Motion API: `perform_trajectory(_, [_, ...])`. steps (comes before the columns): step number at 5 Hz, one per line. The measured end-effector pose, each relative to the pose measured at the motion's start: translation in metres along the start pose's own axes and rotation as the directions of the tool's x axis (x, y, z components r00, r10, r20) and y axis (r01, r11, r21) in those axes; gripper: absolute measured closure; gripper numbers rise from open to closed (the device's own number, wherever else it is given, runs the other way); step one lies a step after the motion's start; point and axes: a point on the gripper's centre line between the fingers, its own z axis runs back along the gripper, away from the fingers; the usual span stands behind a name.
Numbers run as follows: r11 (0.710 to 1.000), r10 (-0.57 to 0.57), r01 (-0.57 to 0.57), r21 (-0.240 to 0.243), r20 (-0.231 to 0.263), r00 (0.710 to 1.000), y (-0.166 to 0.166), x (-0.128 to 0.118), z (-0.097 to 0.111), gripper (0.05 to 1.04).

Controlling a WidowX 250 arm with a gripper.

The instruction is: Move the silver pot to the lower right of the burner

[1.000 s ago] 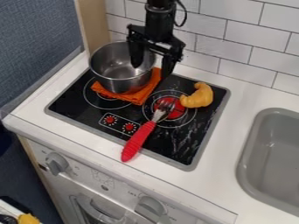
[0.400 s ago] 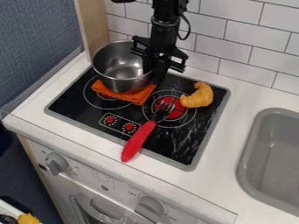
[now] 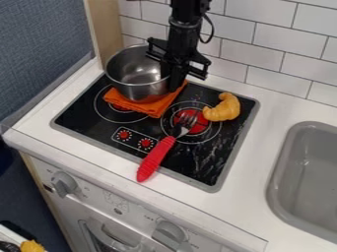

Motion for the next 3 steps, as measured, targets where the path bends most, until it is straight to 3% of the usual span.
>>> perform_trajectory(1, [1.0, -0.029, 0.028, 0.009, 0.081, 0.996, -0.014, -0.004, 0.03, 0.996])
perform_trajectory(2, [0.99, -0.139, 0.136, 0.029, 0.149, 0.979, -0.054, -0.013, 0.058, 0.996])
perform_trajectory(3, [0.96, -0.281, 0.277, 0.05, 0.136, 0.95, -0.106, -0.03, 0.059, 0.996])
